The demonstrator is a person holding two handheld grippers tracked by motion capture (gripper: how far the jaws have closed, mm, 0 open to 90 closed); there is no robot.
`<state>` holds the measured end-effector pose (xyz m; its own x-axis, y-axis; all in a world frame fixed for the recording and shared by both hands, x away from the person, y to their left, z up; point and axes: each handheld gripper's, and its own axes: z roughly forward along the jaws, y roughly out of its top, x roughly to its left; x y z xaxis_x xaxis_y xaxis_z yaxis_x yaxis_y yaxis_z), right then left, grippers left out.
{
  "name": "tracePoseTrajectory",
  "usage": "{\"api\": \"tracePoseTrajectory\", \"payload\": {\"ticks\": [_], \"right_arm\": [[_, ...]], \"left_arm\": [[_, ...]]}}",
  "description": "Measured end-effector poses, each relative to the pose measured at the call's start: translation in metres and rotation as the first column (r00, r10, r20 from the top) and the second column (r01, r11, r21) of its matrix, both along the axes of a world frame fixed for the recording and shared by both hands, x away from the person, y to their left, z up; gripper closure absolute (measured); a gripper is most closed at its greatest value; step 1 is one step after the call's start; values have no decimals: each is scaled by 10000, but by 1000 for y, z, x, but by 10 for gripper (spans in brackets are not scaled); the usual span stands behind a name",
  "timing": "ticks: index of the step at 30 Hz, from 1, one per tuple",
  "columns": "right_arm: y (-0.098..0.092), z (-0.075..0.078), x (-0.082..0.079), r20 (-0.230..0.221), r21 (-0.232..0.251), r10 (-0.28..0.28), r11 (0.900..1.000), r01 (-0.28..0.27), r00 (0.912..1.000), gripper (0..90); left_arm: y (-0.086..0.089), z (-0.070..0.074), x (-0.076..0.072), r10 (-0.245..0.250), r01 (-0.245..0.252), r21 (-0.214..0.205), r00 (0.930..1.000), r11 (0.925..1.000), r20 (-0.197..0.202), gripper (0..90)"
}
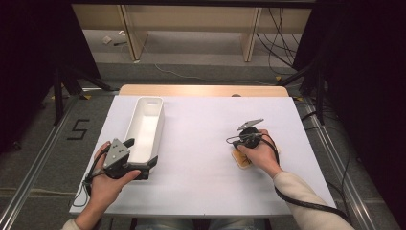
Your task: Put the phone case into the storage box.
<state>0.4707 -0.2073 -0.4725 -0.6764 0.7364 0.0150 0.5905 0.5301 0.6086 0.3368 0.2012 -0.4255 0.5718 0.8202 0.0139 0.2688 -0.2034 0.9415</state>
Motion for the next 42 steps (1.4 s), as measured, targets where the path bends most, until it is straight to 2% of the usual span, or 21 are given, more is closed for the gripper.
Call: {"api": "tracePoseTrajectory", "payload": {"ticks": [4,12,15,16,17,22,25,26,28,31,32,42], "right_arm": [[1,0,1,-149,25,-39,10000,39,9999,900],[1,-2,1,-164,-73,102,9999,-103,9998,900],[2,-1,0,-262,-112,163,9998,-166,9995,900],[2,0,-1,-436,-130,111,9998,-117,9990,900],[2,0,-1,-346,-257,255,9993,-264,9991,900],[5,2,-6,-569,-572,500,9969,-532,9971,900],[6,3,-9,-756,-726,617,9951,-672,9952,900],[7,5,-11,-969,-705,539,9957,-608,9938,900],[7,4,-13,-910,-891,715,9928,-797,9933,900],[7,6,-17,-1166,-984,718,9916,-834,9906,900],[6,6,-18,-1118,-999,807,9907,-920,9905,900],[-6,10,-35,-1805,-1194,937,9860,-1163,9791,900]], "left_arm": [[0,0,0,7,-7,12,10000,10000,4,2],[0,0,0,17,-17,3,10000,10000,24,1],[1,1,0,-4,3,41,10000,10000,42,2],[1,1,0,2,-2,40,10000,10000,54,2],[1,1,-1,24,-24,29,10000,10000,51,2],[1,1,-1,5,-5,2,10000,10000,49,1],[1,2,-1,11,-11,21,10000,10000,80,2],[1,2,-1,-14,14,37,9999,10000,100,1],[1,2,-1,-15,14,49,9999,10000,114,1],[1,2,-1,-7,7,46,9999,10000,104,2],[1,2,-1,-13,12,44,9999,10000,105,1],[1,2,-2,-35,35,-20,9999,10000,113,1]]}}
